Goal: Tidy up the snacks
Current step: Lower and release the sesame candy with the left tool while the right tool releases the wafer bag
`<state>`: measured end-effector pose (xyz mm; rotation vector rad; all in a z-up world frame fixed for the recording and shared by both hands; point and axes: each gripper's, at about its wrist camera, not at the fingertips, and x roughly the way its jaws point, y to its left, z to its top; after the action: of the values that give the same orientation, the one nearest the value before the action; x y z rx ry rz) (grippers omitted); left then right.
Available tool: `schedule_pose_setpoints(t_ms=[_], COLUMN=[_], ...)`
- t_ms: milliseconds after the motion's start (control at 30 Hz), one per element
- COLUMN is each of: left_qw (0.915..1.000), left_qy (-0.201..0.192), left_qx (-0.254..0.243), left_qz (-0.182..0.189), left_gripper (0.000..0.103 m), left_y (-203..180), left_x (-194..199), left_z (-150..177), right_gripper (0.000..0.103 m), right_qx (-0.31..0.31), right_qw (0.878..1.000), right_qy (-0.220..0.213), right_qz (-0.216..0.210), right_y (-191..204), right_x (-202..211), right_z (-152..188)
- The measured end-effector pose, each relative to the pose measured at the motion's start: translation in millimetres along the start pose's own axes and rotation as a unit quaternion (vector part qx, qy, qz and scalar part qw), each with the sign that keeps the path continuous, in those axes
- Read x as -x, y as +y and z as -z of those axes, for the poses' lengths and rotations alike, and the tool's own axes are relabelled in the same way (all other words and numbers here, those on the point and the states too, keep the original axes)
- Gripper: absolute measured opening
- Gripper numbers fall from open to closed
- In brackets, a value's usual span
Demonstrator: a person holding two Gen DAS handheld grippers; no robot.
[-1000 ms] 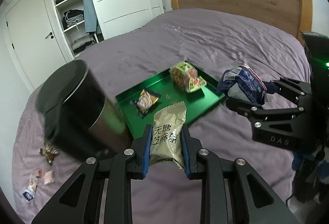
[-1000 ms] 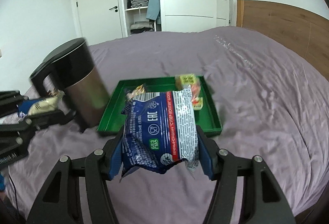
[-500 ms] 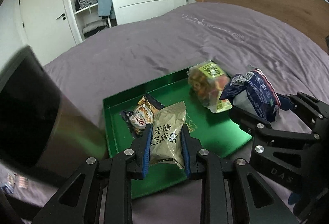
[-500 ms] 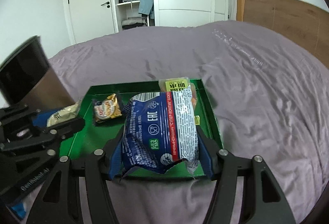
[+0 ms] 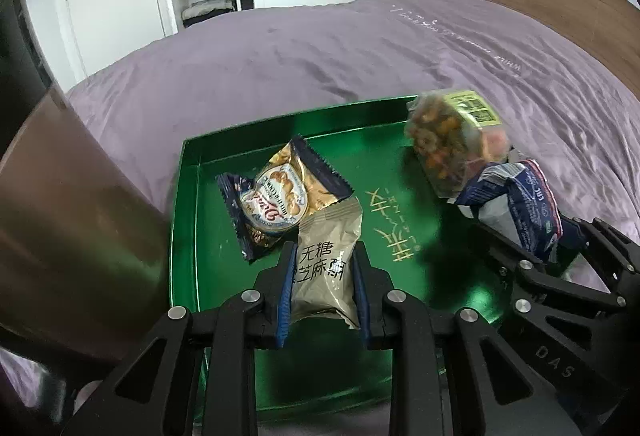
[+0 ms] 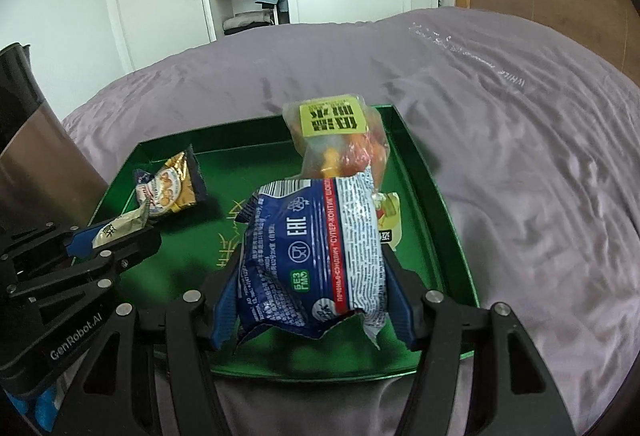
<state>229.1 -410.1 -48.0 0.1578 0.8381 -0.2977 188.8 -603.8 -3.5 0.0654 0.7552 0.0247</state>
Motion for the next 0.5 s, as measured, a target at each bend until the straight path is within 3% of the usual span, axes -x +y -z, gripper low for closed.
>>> schedule_pose_setpoints(t_ms=[500], left_qw=[0.9997], left_qy=[0.008], left_qx=[0.023], left_qz=[-0.01], left_gripper=[0.022], left_y=[-1], left_x=[-27], left_z=[16], right_gripper=[0.036], right_qx=[0.01], right_qw=[1.0], right_qy=[0.001], right_qz=[0.009], right_y=[-1], right_x=[-21], right_z=[5])
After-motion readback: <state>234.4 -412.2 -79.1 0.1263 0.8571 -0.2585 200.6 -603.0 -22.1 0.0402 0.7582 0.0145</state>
